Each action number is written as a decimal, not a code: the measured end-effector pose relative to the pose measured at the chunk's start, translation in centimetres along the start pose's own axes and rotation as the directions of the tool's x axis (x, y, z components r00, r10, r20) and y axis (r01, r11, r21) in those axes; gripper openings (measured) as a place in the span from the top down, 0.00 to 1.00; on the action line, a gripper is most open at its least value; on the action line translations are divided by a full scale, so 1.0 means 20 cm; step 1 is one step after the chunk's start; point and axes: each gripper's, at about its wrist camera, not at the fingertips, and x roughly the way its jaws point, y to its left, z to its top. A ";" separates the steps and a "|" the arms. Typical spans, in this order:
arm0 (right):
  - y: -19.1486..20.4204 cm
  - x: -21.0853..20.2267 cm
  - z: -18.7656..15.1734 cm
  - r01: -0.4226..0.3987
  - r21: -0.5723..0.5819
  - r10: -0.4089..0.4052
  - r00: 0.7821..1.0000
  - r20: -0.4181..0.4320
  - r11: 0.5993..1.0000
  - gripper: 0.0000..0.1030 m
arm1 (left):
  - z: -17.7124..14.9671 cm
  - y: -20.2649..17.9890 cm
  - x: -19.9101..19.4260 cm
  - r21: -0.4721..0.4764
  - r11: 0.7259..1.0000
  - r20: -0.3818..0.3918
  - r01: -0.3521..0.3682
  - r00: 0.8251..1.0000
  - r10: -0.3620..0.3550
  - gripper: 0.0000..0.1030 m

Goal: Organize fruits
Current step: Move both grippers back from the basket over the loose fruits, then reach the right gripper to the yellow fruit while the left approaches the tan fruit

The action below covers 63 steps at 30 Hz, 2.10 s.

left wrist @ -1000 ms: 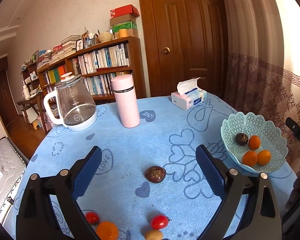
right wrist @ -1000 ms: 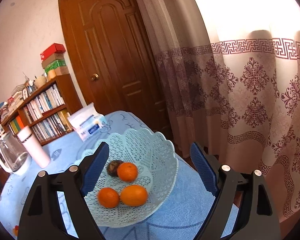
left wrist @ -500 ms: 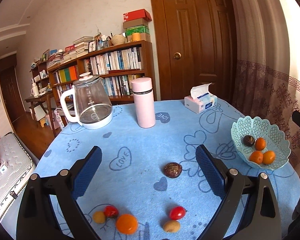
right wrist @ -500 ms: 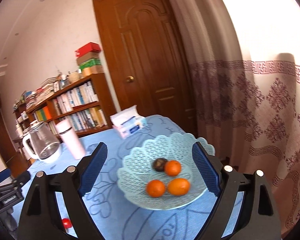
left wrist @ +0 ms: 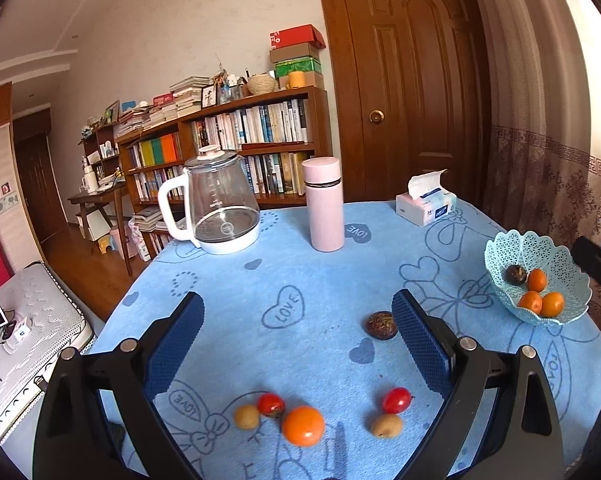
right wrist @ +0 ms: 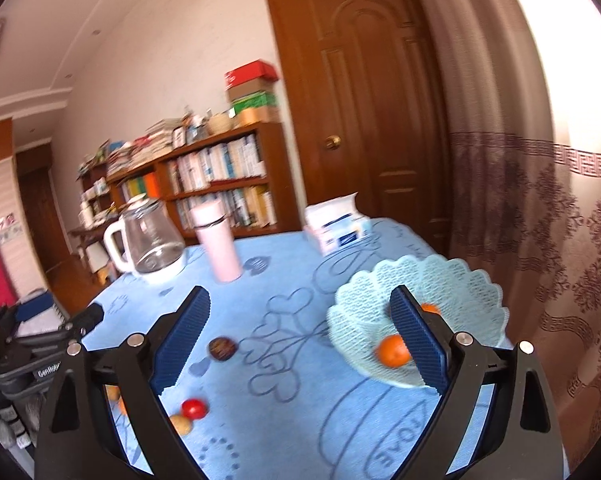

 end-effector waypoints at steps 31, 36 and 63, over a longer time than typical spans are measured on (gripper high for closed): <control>0.39 0.16 -0.28 -0.196 -0.171 0.147 0.953 -0.265 0.965 0.10 | -0.15 0.21 -0.04 -0.005 0.997 -0.050 -0.073 0.996 0.072 0.09; 0.41 0.18 -0.32 -0.206 -0.181 0.149 0.946 -0.287 0.962 0.10 | -0.17 0.22 -0.01 -0.005 0.997 -0.072 -0.077 0.994 0.076 0.09; 0.49 0.30 -0.44 -0.228 -0.213 0.136 0.917 -0.376 0.950 0.10 | -0.26 0.25 0.04 0.057 0.993 -0.096 -0.106 0.989 0.111 0.09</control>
